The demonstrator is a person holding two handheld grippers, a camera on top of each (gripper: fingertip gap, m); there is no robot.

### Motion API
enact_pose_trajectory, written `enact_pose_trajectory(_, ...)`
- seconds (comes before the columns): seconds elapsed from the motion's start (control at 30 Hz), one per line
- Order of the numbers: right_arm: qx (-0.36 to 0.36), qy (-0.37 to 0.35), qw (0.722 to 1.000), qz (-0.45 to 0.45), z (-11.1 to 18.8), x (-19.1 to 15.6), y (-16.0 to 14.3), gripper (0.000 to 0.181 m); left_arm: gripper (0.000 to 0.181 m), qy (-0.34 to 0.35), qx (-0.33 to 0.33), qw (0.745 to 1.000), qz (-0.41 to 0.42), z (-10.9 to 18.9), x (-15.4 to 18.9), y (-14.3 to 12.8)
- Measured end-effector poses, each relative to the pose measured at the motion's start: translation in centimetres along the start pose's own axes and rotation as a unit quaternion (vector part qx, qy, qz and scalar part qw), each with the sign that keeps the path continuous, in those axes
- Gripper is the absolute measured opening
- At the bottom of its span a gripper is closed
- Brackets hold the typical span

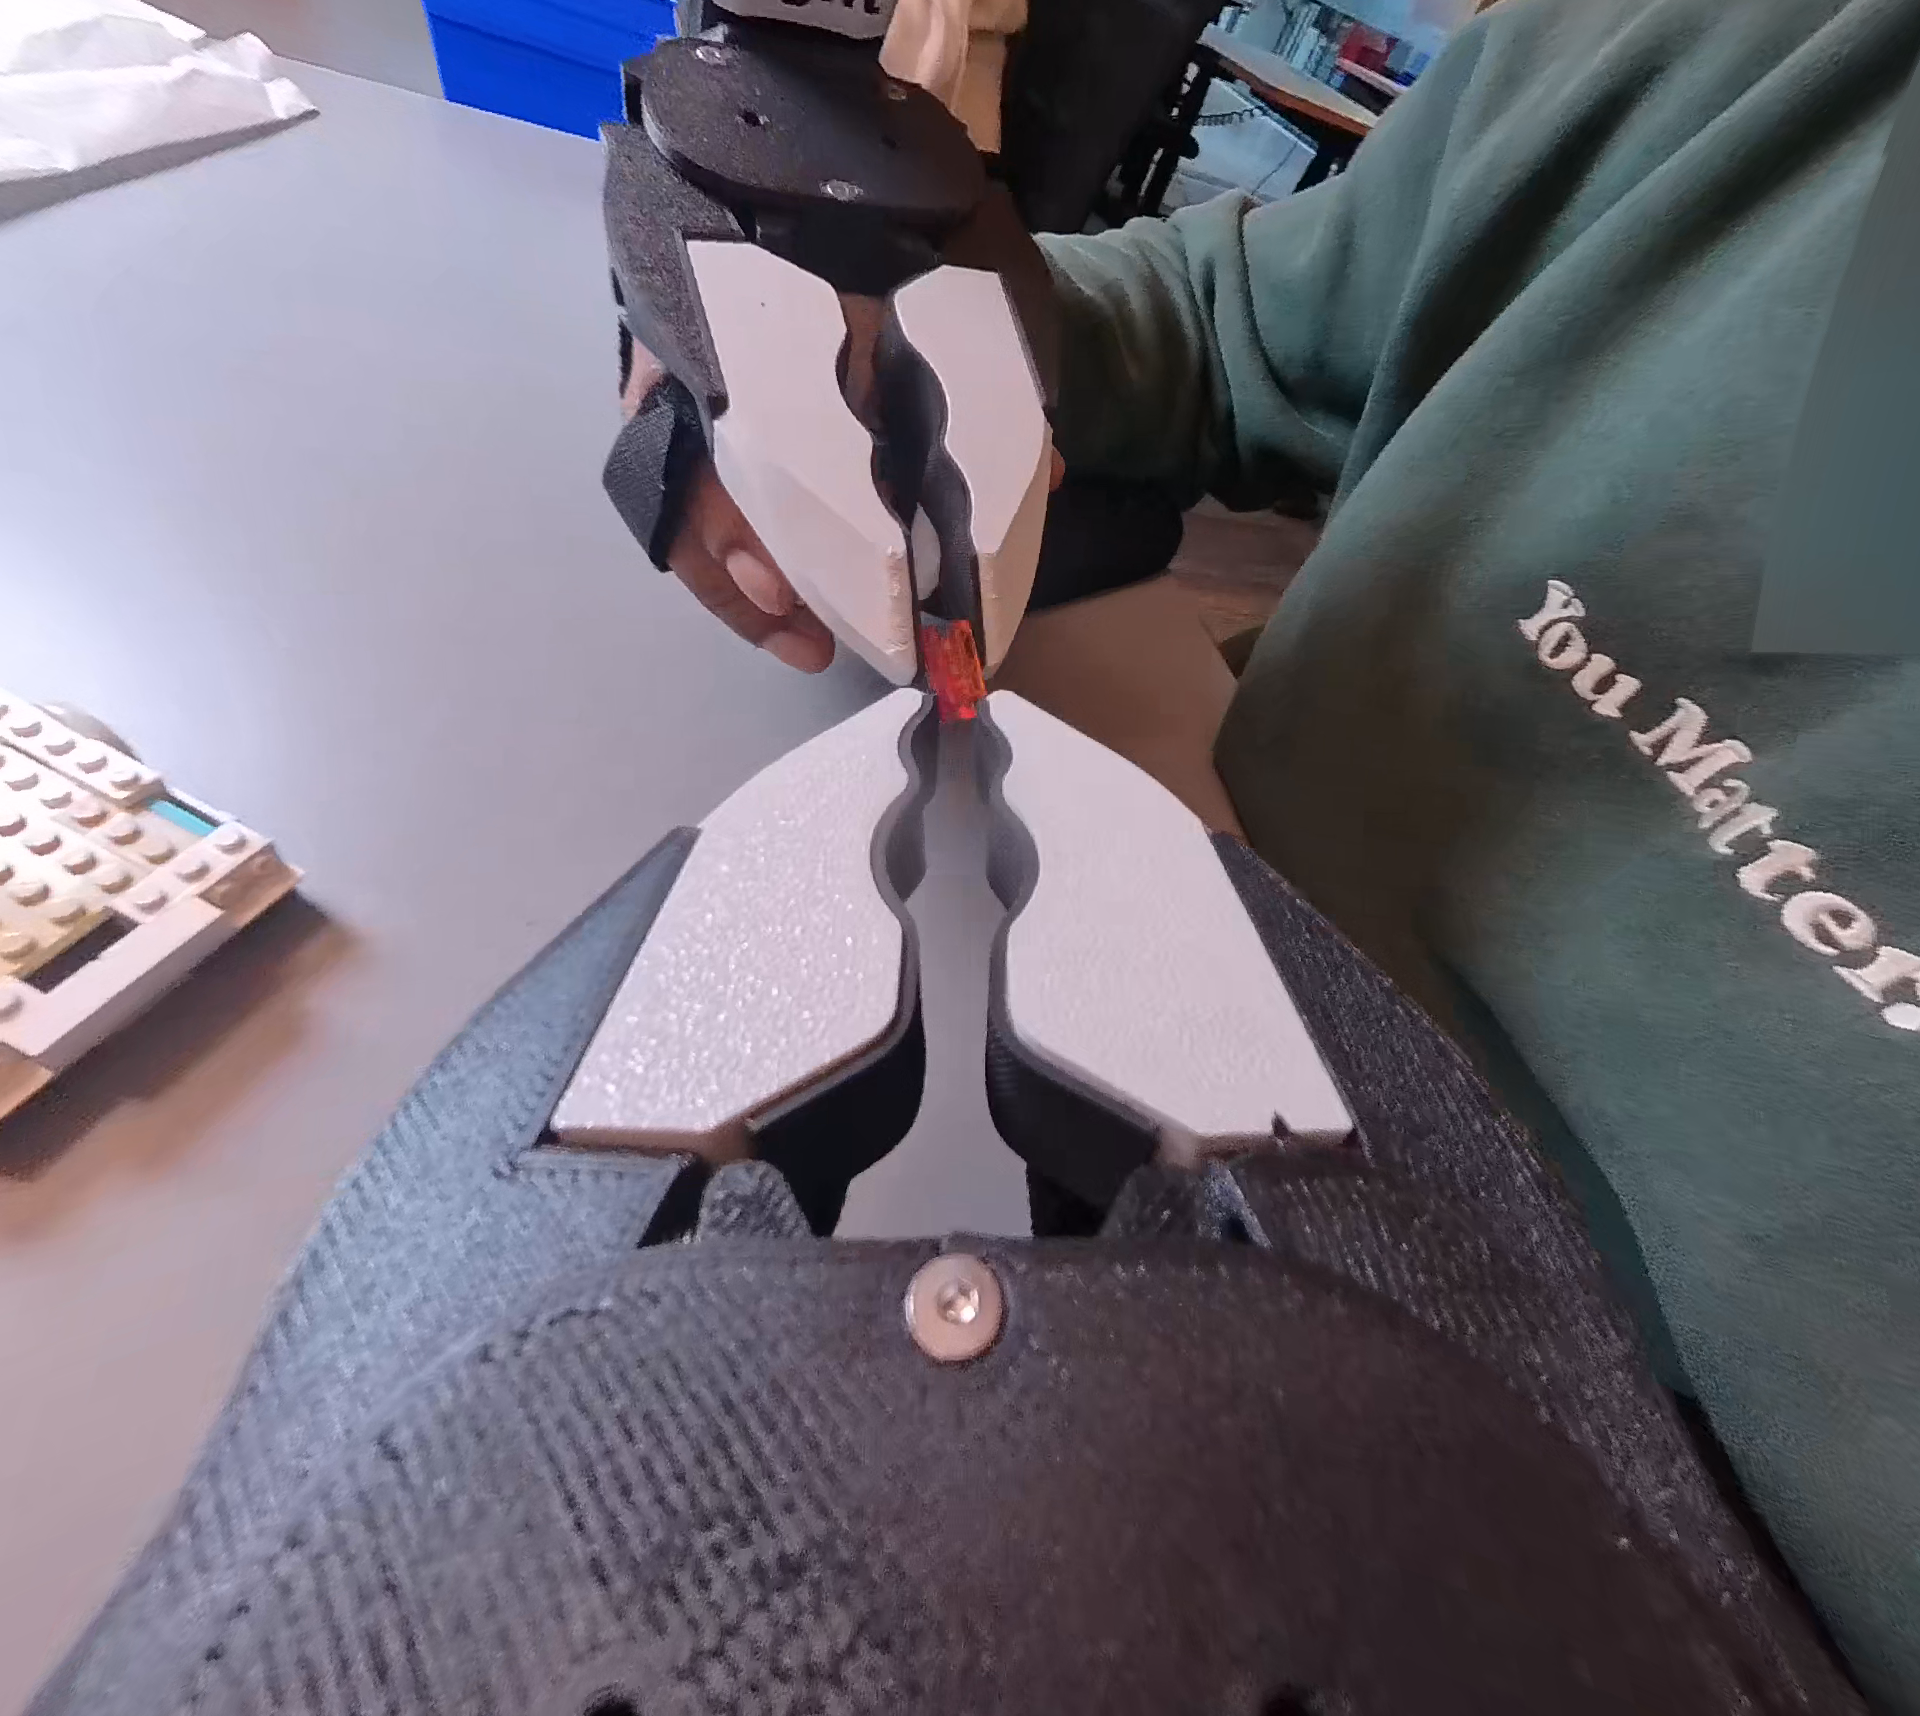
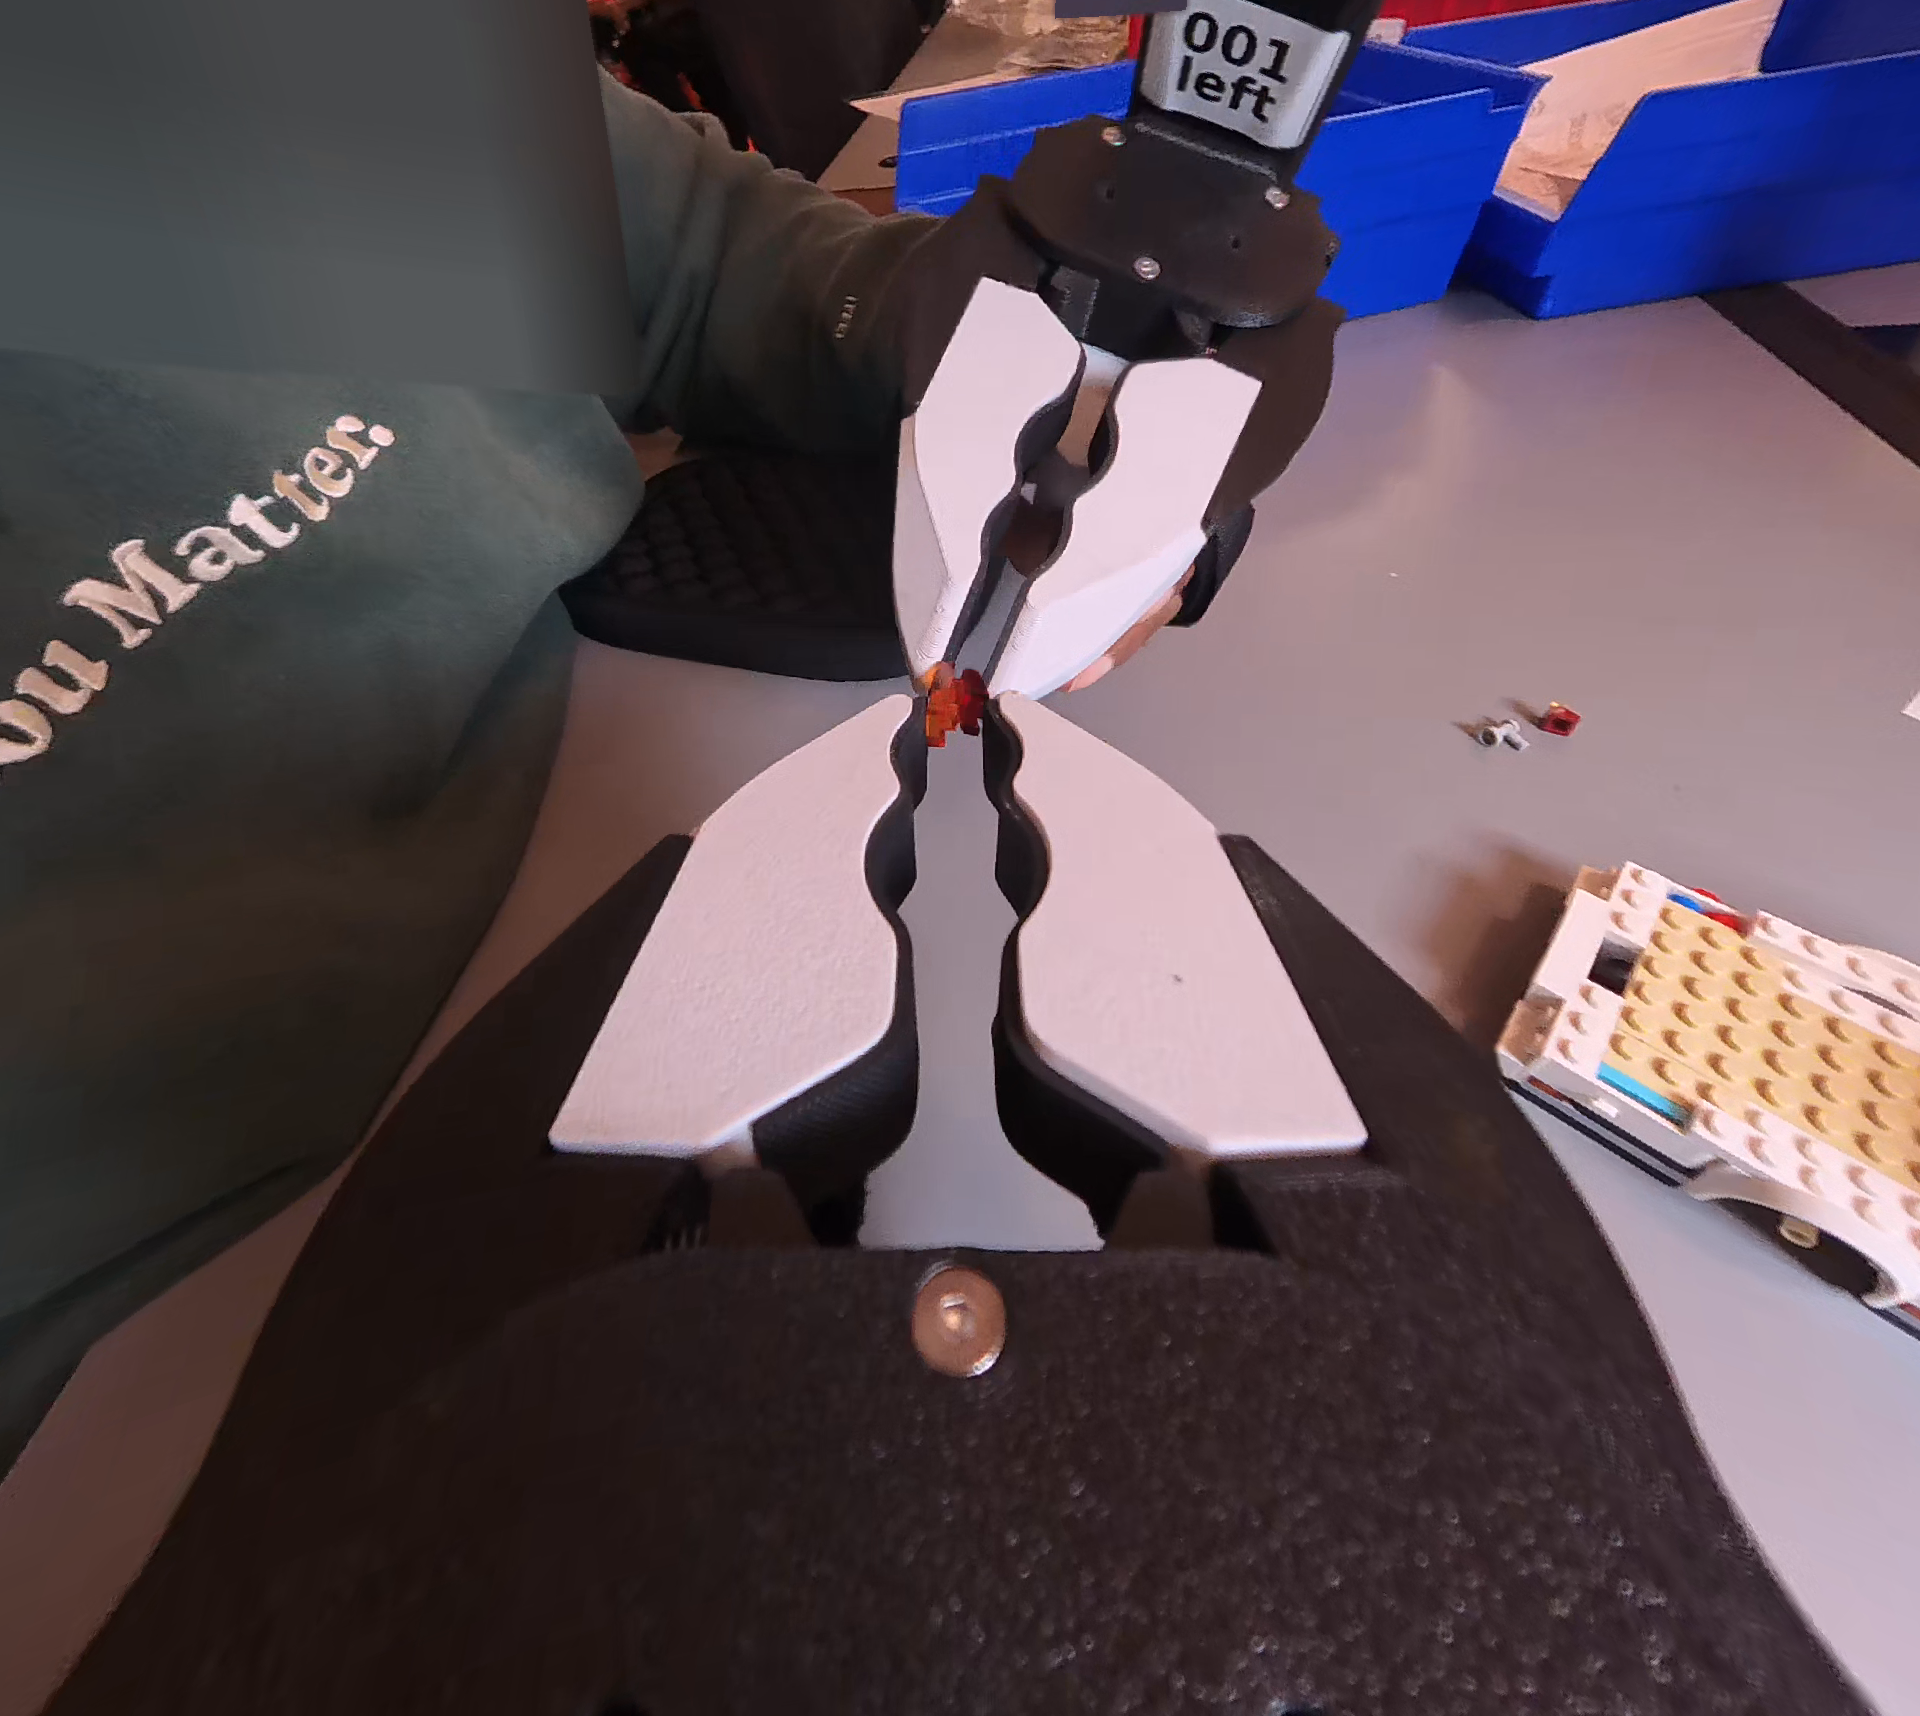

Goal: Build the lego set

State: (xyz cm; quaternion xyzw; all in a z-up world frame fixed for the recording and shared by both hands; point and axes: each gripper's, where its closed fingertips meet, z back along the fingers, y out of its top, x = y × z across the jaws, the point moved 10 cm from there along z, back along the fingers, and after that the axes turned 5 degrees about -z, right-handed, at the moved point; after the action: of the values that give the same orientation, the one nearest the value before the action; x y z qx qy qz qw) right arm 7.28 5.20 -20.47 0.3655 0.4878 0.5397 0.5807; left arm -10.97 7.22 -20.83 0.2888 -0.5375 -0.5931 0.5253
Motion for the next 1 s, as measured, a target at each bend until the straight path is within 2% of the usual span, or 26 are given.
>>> enact_pose_trajectory(0.27, -0.016, 0.006, 1.000, 0.004, -0.2, -0.3, 0.1, 0.008, 0.009, 0.000, -0.021, 1.000, -0.008, -0.2, 0.4, 0.2)
enact_pose_trajectory(0.4, -0.002, -0.017, 1.000, 0.003, 0.1, 0.0, 0.3, 0.008, 0.013, 0.020, -0.009, 1.000, -0.011, 0.2, 0.3, 0.6)
enact_pose_trajectory(0.5, 0.012, -0.038, 0.999, 0.005, 0.2, 0.3, 0.4, 0.008, 0.013, 0.061, -0.005, 0.998, -0.033, 0.2, 0.4, 1.0)
enact_pose_trajectory(0.6, 0.056, -0.056, 0.997, 0.002, 0.5, 0.5, 0.6, 0.008, 0.009, 0.097, 0.025, 0.994, -0.038, 0.5, 0.4, 1.5)
enact_pose_trajectory(0.7, 0.083, -0.063, 0.995, 0.006, 0.6, 0.4, 0.8, 0.008, 0.008, 0.111, 0.035, 0.992, -0.054, 0.7, 0.6, 2.0)
enact_pose_trajectory(1.0, 0.101, -0.084, 0.990, 0.048, 0.5, -0.3, 1.2, 0.008, 0.008, 0.131, 0.036, 0.985, -0.108, 0.9, 1.5, 2.7)
